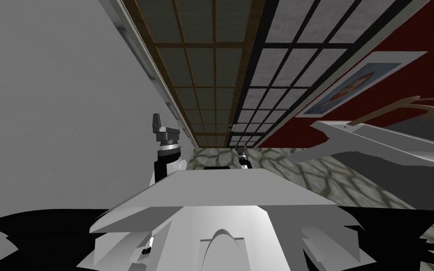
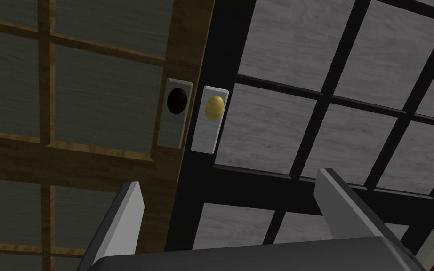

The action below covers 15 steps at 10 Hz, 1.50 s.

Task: Pull the door open

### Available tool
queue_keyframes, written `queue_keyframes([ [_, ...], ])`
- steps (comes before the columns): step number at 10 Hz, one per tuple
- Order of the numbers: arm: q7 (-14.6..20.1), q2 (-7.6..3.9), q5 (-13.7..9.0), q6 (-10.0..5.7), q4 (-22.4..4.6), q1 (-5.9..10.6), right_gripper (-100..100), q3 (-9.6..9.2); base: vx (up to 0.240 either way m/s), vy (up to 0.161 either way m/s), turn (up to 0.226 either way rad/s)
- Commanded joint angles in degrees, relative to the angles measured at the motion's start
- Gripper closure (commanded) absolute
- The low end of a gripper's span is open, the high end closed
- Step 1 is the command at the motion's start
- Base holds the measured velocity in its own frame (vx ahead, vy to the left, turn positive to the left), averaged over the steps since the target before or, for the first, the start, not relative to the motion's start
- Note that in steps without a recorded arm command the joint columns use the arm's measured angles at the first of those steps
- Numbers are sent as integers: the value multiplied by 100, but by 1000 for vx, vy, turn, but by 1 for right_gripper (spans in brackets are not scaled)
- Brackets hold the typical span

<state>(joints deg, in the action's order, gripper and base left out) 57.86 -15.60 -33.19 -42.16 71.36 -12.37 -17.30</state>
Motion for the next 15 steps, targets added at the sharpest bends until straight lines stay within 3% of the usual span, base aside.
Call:
queue_keyframes([
  [1,191,-36,-95,-84,-216,81,-100,-51,96,-17,95],
  [15,1620,-405,-828,-689,-1757,615,-100,-435,100,-32,75],
])
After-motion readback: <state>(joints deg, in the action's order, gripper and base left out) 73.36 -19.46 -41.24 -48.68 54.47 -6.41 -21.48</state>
